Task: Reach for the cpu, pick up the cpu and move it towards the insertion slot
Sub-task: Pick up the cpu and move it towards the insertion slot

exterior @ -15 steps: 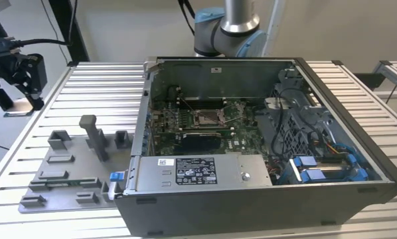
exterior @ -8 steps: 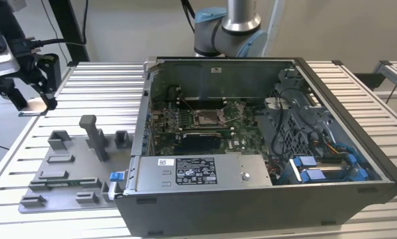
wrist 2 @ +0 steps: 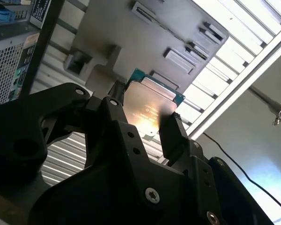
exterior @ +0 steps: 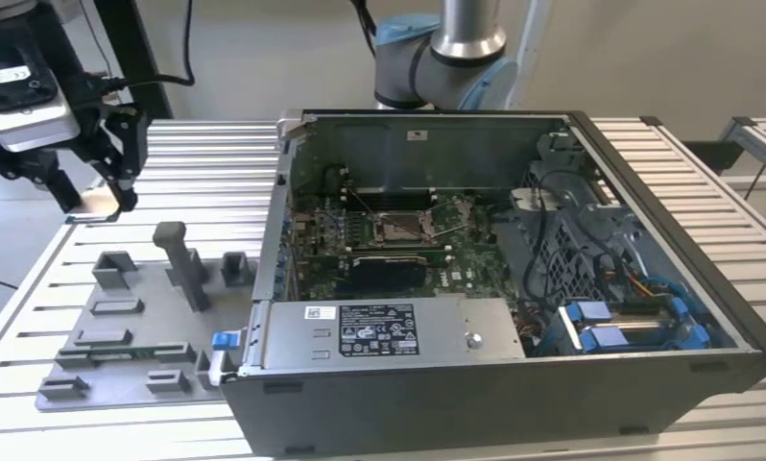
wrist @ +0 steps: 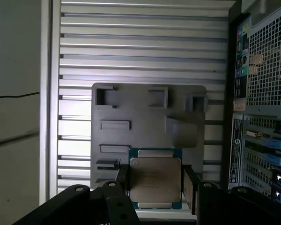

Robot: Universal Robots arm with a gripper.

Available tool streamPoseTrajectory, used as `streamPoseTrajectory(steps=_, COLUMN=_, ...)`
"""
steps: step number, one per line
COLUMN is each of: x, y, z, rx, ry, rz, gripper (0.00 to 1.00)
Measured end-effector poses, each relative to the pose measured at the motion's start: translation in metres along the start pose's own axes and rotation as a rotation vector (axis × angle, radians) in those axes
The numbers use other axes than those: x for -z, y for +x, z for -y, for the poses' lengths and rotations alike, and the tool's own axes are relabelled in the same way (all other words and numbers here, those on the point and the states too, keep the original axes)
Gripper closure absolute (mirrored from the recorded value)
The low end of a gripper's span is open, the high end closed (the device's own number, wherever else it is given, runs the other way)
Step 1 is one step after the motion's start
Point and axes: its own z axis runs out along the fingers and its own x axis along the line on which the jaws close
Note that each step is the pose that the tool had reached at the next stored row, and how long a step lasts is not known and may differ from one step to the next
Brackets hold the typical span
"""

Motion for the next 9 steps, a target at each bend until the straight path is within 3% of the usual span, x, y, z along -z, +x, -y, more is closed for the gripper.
streamPoseTrajectory(steps=9, x=-0.0001, y=-0.0256, z=0.0004, rx=0.0, ry=0.0001, rz=-0.0001, gripper=1.0)
